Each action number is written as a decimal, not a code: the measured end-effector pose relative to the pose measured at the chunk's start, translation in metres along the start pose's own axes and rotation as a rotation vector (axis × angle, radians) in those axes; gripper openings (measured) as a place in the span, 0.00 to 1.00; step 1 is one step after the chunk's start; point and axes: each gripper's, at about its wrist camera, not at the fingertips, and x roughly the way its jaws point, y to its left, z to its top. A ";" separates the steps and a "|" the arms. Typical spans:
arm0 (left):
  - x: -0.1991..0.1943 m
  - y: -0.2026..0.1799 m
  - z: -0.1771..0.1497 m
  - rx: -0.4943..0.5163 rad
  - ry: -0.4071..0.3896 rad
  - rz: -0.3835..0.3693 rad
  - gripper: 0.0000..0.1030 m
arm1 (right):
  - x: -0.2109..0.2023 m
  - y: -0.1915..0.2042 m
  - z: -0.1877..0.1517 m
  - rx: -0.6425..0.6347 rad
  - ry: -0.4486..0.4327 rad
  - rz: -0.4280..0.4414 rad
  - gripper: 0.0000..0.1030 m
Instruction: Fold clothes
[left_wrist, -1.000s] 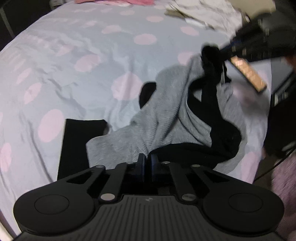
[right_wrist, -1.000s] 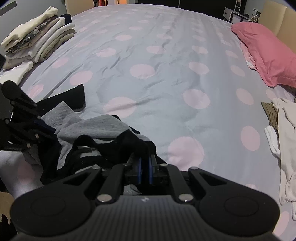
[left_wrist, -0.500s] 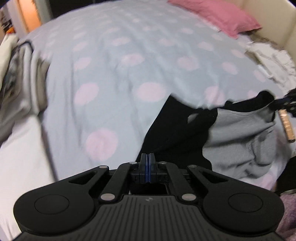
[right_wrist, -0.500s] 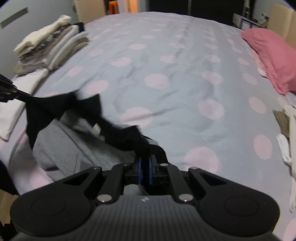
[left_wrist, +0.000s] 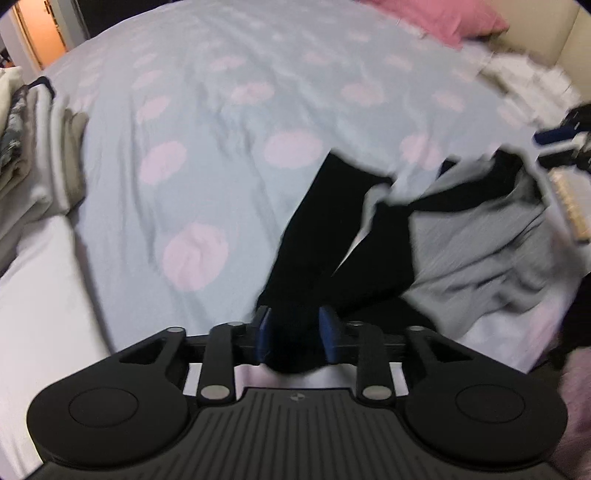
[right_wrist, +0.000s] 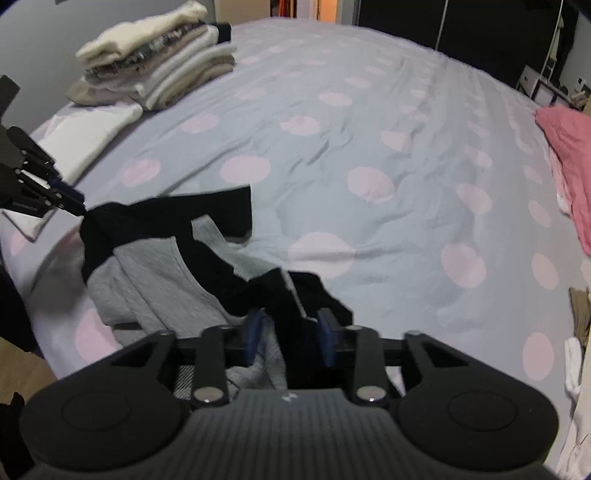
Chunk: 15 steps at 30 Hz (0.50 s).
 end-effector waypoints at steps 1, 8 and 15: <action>-0.002 -0.001 0.003 0.001 -0.014 -0.013 0.26 | -0.004 -0.004 0.000 -0.001 -0.002 0.009 0.41; 0.027 -0.017 0.021 0.041 0.002 -0.063 0.27 | -0.001 -0.023 -0.006 -0.102 0.046 0.044 0.41; 0.052 -0.016 0.007 0.017 0.046 -0.077 0.28 | 0.012 -0.025 -0.031 -0.125 0.089 0.074 0.37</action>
